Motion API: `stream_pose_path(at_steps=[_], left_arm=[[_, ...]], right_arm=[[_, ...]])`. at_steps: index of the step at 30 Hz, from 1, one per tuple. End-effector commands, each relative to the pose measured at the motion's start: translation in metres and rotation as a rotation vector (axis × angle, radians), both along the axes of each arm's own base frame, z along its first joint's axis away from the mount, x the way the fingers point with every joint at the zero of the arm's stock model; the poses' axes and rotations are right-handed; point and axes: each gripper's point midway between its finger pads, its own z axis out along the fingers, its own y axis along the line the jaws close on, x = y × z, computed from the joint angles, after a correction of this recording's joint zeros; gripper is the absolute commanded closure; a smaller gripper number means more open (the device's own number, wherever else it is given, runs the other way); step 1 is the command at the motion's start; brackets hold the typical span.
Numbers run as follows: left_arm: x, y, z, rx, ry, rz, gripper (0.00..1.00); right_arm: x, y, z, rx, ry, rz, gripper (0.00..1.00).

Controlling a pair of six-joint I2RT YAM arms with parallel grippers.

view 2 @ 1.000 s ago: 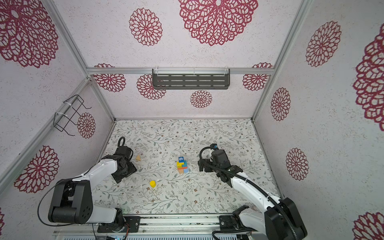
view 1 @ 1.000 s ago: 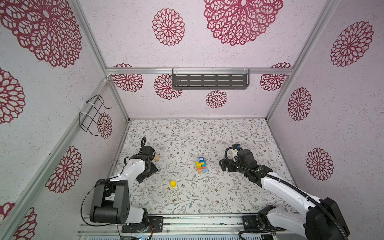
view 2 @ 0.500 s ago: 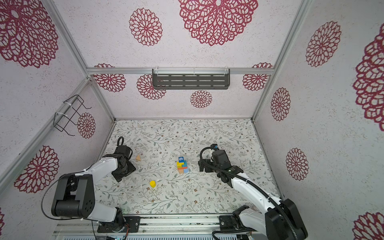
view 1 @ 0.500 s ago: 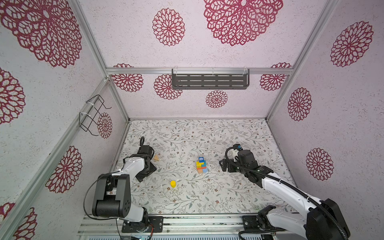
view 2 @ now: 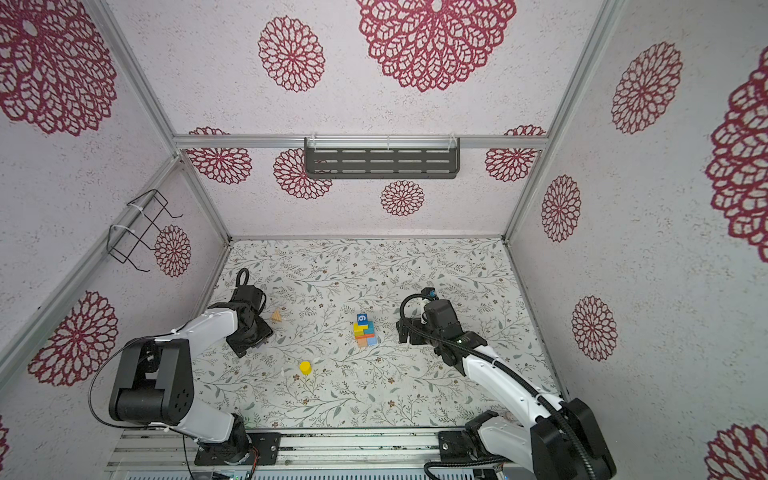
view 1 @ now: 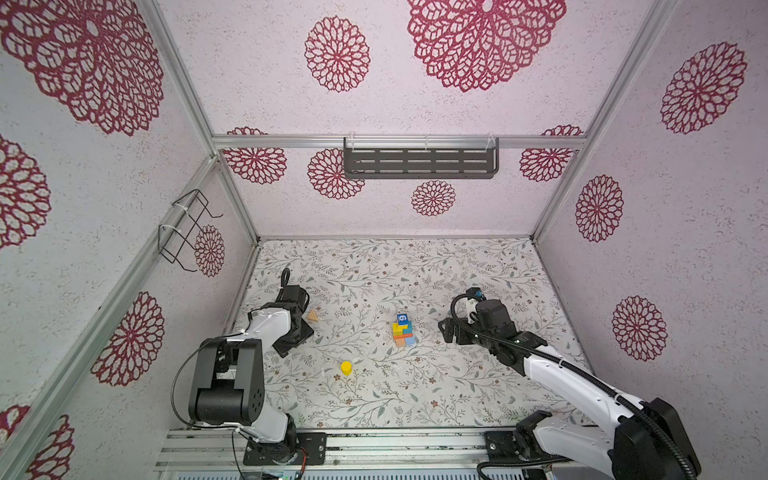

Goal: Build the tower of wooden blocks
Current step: 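Lower the left gripper over the purple Y cube, then close the left gripper on the purple Y cube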

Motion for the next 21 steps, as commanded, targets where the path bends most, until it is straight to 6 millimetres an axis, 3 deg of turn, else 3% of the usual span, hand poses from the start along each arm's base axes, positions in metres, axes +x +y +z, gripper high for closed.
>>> stream_pose_path(at_steps=[1, 21], left_arm=[[0.010, 0.003, 0.003, 0.002, -0.025, 0.032, 0.32], [0.017, 0.003, -0.008, 0.002, -0.001, 0.043, 0.44]], right_arm=[[0.004, 0.000, 0.010, 0.014, -0.039, 0.000, 0.01], [0.005, 0.000, 0.008, 0.020, -0.030, 0.001, 0.01]])
